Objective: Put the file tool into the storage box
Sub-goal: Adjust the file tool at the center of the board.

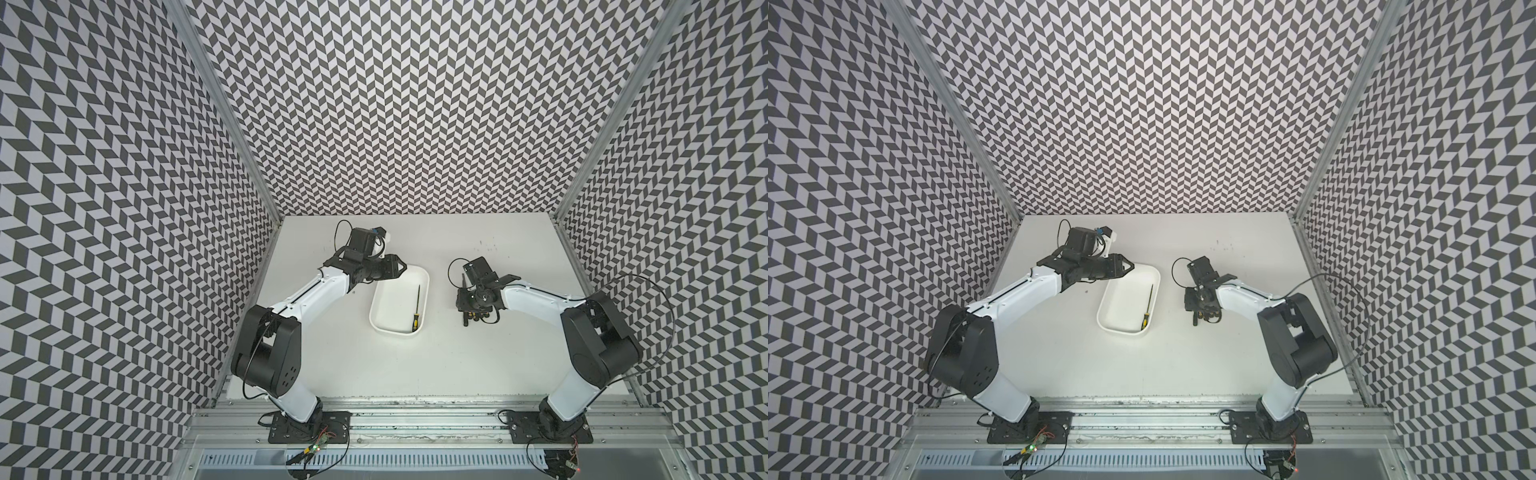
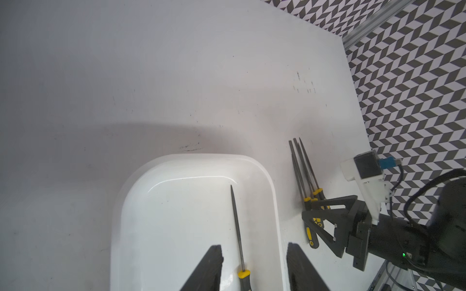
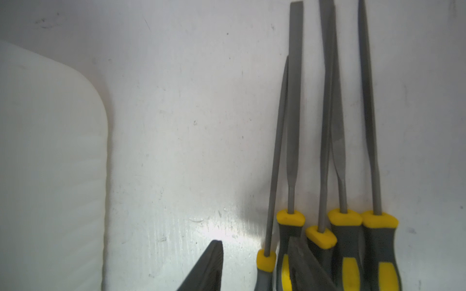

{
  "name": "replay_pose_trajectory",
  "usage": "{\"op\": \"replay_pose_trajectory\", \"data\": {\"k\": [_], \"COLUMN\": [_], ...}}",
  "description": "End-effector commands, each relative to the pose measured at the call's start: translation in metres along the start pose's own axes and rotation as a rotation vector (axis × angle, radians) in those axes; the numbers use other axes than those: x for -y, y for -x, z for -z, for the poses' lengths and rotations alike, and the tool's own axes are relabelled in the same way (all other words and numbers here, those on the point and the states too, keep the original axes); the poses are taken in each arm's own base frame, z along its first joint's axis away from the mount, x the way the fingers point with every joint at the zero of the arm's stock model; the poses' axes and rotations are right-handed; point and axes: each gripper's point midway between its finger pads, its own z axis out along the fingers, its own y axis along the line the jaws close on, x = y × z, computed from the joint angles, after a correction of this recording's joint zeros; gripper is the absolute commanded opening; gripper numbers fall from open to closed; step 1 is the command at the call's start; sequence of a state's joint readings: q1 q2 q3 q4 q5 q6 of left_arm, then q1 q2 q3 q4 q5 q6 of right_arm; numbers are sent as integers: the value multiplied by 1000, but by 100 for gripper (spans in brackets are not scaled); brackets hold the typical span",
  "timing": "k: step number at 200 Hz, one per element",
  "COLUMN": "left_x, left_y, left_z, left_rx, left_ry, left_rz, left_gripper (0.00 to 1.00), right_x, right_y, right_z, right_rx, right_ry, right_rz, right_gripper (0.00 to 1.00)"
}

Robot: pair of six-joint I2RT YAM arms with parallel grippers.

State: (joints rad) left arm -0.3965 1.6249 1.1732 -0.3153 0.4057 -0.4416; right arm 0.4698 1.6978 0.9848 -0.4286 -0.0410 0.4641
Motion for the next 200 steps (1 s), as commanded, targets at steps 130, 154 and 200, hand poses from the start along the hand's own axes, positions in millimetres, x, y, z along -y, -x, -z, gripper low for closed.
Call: {"op": "replay_pose_trajectory", "data": {"k": [130,154,200], "left_x": [-8,-9,-9], "left_y": [-15,-17,-20], "left_z": [-8,-9,-9], "left_rx": [-26,-29,-35], "left_ry": [-9,-10,-15], "left_rz": [26,29,31], "left_gripper": [48,47,48], "right_x": [-30,-22,38], "right_y": [-2,14,52], "right_z": [26,32,38], "right_rx": [41,99,163], "right_ry": [35,-30,-123], "right_rz": [66,78,-75], "right_gripper": [43,44,44]}}
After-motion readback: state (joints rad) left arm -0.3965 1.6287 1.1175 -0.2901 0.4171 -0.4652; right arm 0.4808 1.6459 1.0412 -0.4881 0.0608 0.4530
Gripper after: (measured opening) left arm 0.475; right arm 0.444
